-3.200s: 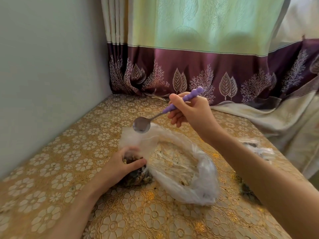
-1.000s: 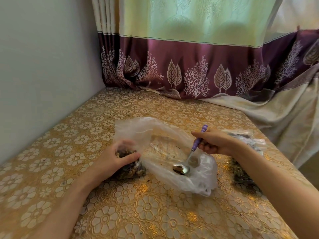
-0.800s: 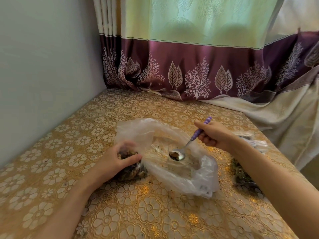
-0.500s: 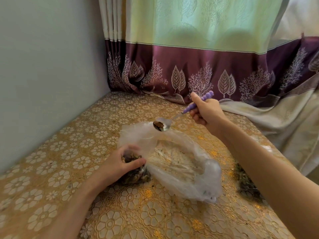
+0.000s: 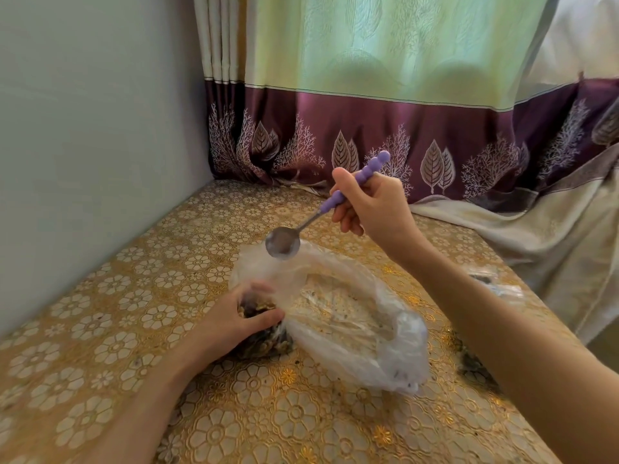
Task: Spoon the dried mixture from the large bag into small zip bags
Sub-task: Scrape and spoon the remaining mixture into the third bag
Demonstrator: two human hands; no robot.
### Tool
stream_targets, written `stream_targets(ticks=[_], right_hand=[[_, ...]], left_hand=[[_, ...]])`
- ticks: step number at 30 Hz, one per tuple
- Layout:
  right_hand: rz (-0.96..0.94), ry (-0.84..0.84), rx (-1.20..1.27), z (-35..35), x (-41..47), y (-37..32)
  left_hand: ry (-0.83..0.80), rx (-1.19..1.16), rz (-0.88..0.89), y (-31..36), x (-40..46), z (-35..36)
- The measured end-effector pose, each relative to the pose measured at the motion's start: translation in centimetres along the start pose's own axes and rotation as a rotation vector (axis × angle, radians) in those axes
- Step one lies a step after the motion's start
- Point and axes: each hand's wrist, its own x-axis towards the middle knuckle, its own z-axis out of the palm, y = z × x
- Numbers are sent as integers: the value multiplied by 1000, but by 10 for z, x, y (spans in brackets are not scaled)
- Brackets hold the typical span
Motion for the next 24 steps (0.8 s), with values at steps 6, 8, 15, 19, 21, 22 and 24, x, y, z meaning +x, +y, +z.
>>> stream_targets(ticks=[6,8,15,19,21,22,24], right_hand=[[207,140,142,-25,-12,4],[298,191,162,-37,-20,10],[741,282,144,-79,-49,34],[901,6,-15,-96,-60,39],[885,-121,-185,-99,-67,41],[859,-171,-308,-99,-70,40],[769,-276,-648,-95,-75,39]], left_hand=[[15,-4,-14,0,-1,1],[19,-15,-11,1,-2,1],[47,-59,62,8,-5,4],[94,-120,74,11,-7,3],[99,-142,70,11,-8,4],[96,-151,71,11,-8,4],[88,-163,70,13,-9,4]])
